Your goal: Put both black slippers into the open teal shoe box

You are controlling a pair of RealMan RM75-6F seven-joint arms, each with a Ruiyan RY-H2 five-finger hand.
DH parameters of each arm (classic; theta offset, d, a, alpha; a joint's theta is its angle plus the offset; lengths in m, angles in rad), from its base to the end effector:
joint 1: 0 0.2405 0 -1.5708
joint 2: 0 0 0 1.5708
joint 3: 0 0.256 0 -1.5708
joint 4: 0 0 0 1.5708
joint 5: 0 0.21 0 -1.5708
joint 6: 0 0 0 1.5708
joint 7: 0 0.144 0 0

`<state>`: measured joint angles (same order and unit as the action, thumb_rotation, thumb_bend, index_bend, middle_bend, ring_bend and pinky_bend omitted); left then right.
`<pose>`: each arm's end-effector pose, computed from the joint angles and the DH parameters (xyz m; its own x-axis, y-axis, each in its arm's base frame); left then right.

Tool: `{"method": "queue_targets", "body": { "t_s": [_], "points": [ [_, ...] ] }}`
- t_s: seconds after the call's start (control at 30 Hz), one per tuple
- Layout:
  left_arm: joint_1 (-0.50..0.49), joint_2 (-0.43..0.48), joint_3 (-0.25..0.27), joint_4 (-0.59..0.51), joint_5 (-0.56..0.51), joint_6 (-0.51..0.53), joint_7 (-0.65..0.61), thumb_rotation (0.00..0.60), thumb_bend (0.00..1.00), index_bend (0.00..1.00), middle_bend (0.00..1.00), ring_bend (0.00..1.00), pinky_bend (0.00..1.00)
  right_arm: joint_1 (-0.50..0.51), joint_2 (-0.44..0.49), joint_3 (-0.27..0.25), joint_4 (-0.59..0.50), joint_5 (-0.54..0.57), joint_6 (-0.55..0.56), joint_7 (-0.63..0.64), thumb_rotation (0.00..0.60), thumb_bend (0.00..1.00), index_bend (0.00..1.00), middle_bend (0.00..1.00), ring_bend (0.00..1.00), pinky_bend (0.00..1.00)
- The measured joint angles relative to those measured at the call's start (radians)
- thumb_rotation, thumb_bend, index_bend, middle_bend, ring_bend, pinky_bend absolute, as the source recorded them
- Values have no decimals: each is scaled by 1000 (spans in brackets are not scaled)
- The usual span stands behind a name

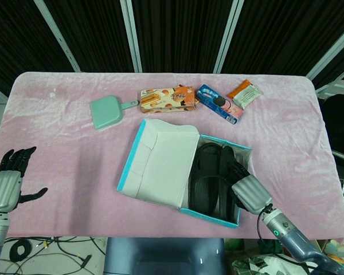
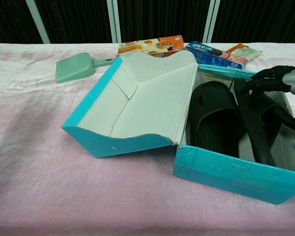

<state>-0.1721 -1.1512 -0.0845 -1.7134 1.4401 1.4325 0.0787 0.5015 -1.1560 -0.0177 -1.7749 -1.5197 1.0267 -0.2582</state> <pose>-0.2773 0.2109 0.1404 0.3372 0.0051 0.9414 0.9404 -0.0484 -0.3366 -0.2070 -0.2481 0.0648 0.5990 -0.2737 0.7525 -0.7543 -0.5081 0.4157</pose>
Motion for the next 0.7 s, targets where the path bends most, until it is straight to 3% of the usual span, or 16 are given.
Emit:
{"method": "queue_targets", "body": {
  "t_s": [0.57,0.63,0.7],
  "points": [
    [3,4,3,-9,5,5,5,600,0,0,107,63,0,-7,-36,-20,44,-8,-9,-37,600,681,180,310,9,28],
    [3,4,3,-8,5,6,2,600,0,0,107,63,0,-12,-28,-19,31,-16,8,-43,600,608,177,253,4,28],
    [4,5,3,-7,6,7,0,600,0,0,107,63,0,-18,-16,-17,13,-25,30,-52,600,440,146,178,0,27]
  ]
}}
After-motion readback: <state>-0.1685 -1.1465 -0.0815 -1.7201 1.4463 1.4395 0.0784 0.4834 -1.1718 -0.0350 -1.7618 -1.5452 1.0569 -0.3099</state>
